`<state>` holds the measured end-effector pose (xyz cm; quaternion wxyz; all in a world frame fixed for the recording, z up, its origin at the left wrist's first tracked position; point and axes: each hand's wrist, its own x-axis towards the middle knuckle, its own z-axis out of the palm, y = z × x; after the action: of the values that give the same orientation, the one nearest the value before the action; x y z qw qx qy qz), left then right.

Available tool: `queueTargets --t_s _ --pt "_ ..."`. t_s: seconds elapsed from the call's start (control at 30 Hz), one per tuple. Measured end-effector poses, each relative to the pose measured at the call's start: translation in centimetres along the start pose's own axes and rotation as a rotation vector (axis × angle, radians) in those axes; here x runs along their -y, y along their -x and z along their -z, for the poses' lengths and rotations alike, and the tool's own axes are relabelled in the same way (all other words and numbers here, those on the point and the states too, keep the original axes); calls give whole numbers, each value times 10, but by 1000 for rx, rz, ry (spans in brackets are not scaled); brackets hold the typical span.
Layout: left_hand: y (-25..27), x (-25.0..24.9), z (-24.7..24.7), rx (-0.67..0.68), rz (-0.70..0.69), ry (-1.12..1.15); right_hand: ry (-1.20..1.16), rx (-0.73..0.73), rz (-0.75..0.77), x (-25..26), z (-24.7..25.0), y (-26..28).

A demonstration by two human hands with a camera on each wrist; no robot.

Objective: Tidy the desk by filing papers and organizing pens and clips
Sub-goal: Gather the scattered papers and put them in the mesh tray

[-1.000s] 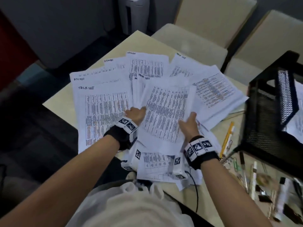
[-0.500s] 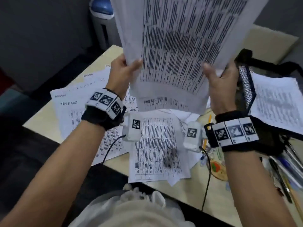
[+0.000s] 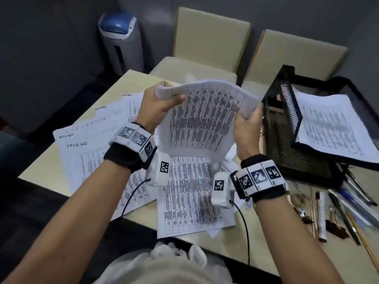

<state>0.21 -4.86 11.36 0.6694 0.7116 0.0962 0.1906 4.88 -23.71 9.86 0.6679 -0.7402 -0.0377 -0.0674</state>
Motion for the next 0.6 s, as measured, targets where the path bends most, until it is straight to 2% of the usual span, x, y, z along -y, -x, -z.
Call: queueTargets --t_s 0.1,0.2,0.27,0.33,0.43,0.53,0.6 --pt "6 7 2 37 62 40 -17 3 -41 -12 1 1" --pt "19 33 -3 159 219 -171 71 68 -114 -33 3 5" --pt "27 48 -9 137 266 -222 89 69 -124 -41 10 3" --pt "29 46 -21 79 220 -221 70 50 -119 -40 23 -2" --pt "15 15 -52 16 67 -202 48 66 -97 -38 55 -8" --pt "-4 -30 -99 -38 -61 6 72 90 -60 -36 102 -16" --pt "-21 -52 -136 -49 -80 118 158 52 2 -30 139 -25"
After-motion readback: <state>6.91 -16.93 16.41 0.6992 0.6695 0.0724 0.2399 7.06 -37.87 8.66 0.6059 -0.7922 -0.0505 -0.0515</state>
